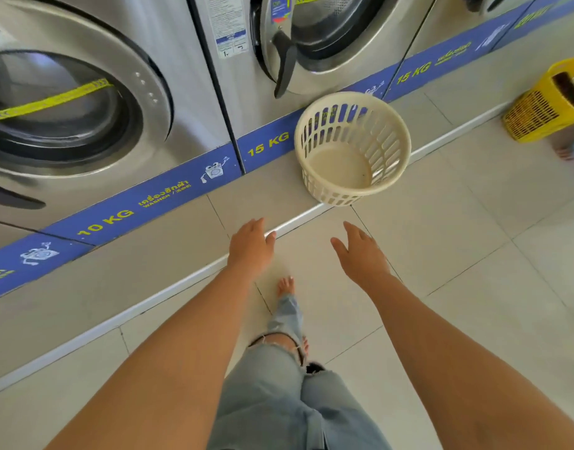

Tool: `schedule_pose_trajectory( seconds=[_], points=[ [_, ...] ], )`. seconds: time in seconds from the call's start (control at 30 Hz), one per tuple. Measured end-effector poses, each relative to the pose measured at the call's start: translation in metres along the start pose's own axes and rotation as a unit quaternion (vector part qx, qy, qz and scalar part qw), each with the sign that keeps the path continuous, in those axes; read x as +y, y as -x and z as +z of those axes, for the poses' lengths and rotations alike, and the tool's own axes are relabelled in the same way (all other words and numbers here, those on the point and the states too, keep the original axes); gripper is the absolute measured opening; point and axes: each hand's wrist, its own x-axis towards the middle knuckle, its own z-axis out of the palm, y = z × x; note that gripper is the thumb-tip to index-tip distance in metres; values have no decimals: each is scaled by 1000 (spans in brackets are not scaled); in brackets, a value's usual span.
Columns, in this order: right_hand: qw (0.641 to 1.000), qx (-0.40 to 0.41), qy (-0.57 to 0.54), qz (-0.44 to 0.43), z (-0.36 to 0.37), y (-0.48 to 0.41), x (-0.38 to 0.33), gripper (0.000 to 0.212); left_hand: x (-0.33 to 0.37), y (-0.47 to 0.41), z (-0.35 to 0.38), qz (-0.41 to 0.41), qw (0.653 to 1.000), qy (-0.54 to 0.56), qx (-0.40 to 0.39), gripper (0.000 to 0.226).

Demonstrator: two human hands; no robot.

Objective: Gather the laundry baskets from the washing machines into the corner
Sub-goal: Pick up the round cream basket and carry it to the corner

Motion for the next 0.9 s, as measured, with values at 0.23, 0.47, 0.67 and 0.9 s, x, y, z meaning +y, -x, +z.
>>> schedule_pose_trajectory(
  seconds=[0.23,0.47,0.67,0.9],
  points=[
    [999,14,-25,43,-47,-102,43,58,65,-94,9,-21,1000,18,-14,54],
    [997,24,-42,66,-83,-193,70,56,117,-175,16,-74,996,54,-23,56],
    [997,1,-34,65,-103,-282,109,57,149,-238,42,-150,985,88,-10,58],
    [998,-28,16,52,-117,-403,163,61,172,-312,95,-255,948,183,53,53]
  ],
)
